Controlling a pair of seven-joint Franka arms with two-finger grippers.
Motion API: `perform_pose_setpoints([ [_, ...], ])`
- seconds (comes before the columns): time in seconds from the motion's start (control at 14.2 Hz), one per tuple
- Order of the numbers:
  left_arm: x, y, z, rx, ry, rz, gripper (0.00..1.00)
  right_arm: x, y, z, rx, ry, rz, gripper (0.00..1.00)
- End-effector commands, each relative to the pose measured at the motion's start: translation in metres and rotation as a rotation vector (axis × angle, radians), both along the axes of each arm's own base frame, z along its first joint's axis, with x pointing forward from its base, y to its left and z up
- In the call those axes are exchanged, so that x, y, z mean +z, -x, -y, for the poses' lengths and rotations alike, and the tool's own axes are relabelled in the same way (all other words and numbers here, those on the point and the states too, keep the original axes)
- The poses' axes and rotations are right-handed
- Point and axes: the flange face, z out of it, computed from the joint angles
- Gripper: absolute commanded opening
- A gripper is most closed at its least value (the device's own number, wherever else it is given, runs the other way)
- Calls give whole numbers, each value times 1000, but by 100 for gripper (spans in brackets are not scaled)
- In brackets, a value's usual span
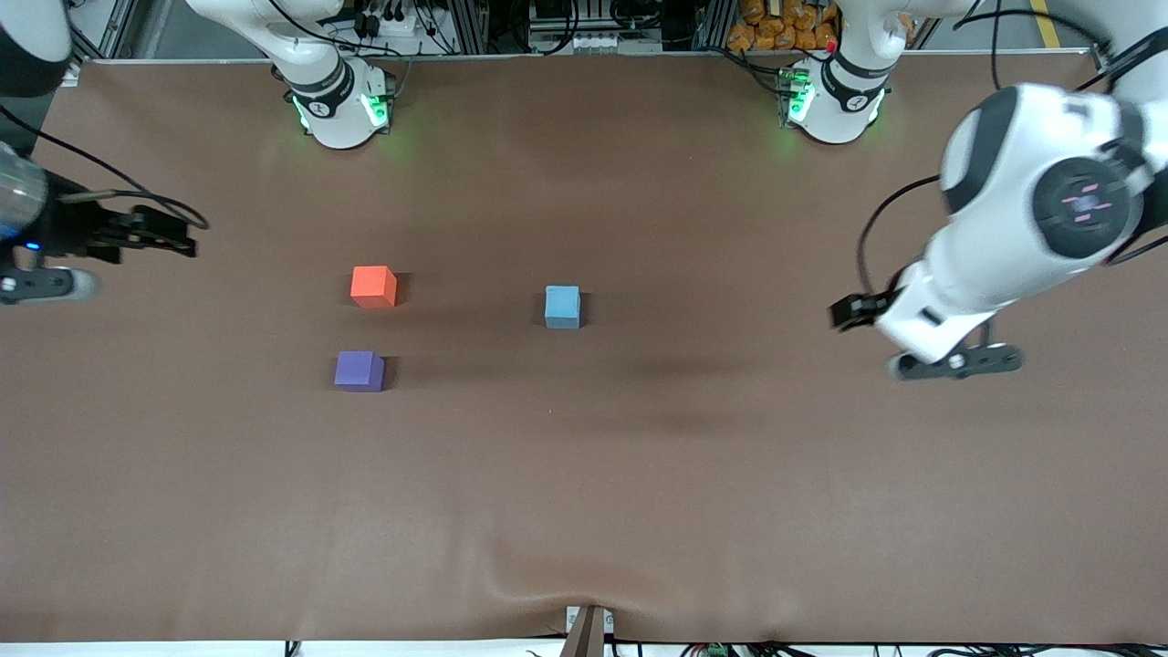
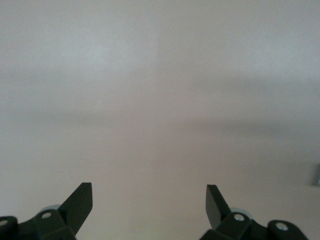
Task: Place blue block between orange and purple blocks
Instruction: 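Reach the right gripper to the light-blue cube while the left gripper retracts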
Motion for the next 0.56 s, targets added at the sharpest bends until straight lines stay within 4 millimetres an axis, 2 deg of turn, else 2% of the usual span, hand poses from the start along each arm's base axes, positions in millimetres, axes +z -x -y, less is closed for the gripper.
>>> perform_pose_setpoints([
  [0.0, 13, 47, -44, -49, 2, -15, 100, -22, -9, -52, -70, -23, -46, 100],
  [0.14, 30, 57, -70, -56, 10, -17, 100, -41, -9, -113, -96, -4, -45, 100],
  [0.21, 36, 60, -73, -60, 10, -18, 100, -55, -9, -144, -87, -7, -34, 100],
  [0.28, 46, 64, -73, -61, 11, -1, 100, -73, -6, -175, -77, -24, -38, 100],
  [0.42, 55, 68, -63, -78, 10, 1, 100, -114, -5, -216, -101, -67, -52, 100],
  [0.49, 62, 68, -65, -75, 12, 7, 100, -131, 1, -241, -121, -109, -51, 100],
])
